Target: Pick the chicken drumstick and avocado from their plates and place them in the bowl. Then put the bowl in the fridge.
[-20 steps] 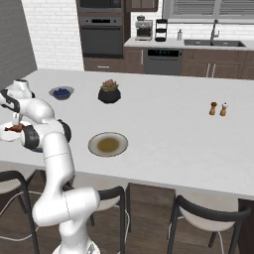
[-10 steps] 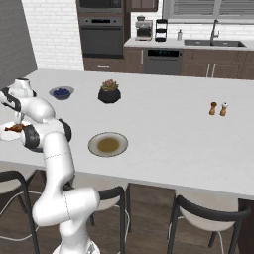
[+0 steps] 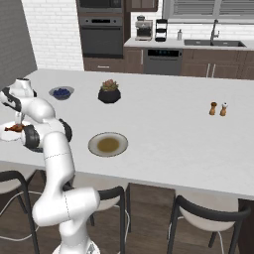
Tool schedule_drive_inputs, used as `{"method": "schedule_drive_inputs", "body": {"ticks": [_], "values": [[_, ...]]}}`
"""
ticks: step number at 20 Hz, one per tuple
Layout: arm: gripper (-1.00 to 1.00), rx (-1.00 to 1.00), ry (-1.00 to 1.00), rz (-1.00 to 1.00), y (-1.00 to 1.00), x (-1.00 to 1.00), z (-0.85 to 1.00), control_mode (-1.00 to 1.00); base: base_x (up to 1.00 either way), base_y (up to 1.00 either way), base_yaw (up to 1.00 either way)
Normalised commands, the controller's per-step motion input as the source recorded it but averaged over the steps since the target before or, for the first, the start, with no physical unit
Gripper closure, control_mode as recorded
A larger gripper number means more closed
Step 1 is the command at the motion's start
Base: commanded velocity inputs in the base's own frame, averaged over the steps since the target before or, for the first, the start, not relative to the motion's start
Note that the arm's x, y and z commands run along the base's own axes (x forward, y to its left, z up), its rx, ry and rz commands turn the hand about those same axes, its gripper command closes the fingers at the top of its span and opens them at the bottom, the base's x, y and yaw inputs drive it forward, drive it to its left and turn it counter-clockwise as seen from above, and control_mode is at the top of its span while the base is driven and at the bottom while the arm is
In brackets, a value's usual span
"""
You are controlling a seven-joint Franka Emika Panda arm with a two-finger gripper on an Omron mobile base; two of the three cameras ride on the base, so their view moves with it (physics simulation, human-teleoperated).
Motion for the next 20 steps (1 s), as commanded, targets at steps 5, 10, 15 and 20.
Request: {"method": "schedule_drive_inputs", "body": {"ticks": [5, 10, 15, 20], "values": [[-1.0, 0.0, -0.02, 0.0, 0.0, 0.21, 0.0, -1.0, 0.0, 0.0, 0.0], [-1.0, 0.0, -0.14, 0.0, 0.01, 0.07, 0.0, -1.0, 0.0, 0.0, 0.0], [-1.0, 0.0, -0.11, 0.0, 0.18, 0.0, 0.0, -1.0, 0.0, 0.0, 0.0], [-1.0, 0.0, -0.07, 0.0, 0.16, 0.0, -0.03, -1.0, 0.0, 0.0, 0.0]]}}
